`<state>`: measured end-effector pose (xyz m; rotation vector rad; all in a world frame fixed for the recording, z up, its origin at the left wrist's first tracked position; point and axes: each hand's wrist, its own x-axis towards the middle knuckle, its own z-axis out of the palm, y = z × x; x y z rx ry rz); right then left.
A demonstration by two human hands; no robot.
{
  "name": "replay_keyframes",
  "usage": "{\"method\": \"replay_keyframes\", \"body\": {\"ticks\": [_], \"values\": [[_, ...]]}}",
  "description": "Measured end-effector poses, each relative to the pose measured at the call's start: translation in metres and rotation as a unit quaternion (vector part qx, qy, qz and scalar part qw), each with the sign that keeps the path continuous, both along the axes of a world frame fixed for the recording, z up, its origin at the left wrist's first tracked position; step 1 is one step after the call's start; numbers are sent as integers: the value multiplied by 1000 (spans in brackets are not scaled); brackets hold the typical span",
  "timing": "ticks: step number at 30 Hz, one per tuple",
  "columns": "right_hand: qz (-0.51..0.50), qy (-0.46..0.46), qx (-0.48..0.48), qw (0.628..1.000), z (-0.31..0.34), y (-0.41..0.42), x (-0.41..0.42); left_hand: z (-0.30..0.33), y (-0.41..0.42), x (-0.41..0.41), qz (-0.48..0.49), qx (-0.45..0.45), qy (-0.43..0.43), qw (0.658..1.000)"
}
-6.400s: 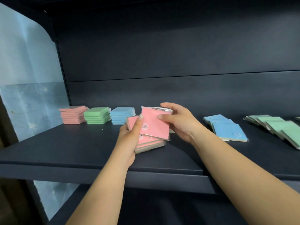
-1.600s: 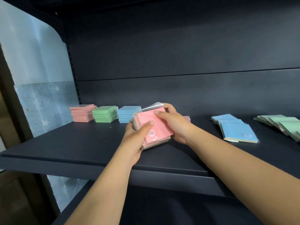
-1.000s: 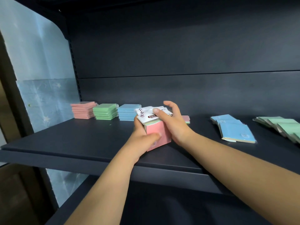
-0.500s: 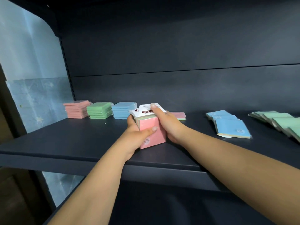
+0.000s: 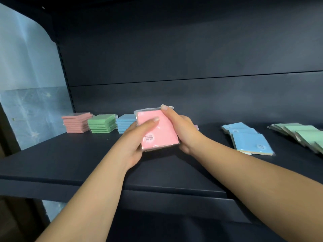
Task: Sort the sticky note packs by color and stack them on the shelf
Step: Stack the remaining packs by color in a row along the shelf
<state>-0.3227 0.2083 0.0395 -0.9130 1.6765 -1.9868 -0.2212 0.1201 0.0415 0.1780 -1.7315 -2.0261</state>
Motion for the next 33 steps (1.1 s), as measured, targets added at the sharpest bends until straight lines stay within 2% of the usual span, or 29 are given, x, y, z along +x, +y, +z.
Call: {"method": "replay_keyframes", "body": {"ticks": [4,10,12,14,16,17,19,23,27,29,33], "values": [[-30,-33,7,999,6,-5,-6,1,-1,-13,15,-8,-66,998],[19,-61,97,993,14,-4,-37,-2,-11,-33,58,28,-68,996],[-79,-46,130,987,19,1,-60,-4,-18,-37,69,46,-69,994],[-212,29,233,949,15,5,-89,-8,-24,-38,81,58,-73,992],[-279,101,396,869,7,8,-108,-12,-27,-39,94,68,-80,990],[-289,109,460,832,2,6,-115,-14,-30,-39,100,73,-84,989],[-278,89,545,786,-8,3,-119,-17,-29,-41,103,77,-93,987],[-263,106,603,745,-21,-15,-123,-20,-32,-44,114,90,-102,984],[-257,97,600,751,-19,-24,-131,-20,-36,-45,122,96,-108,982],[-259,94,574,771,-19,-24,-131,-21,-36,-46,122,99,-107,982],[-245,31,405,880,-16,-23,-128,-21,-36,-45,122,112,-100,981]]}}
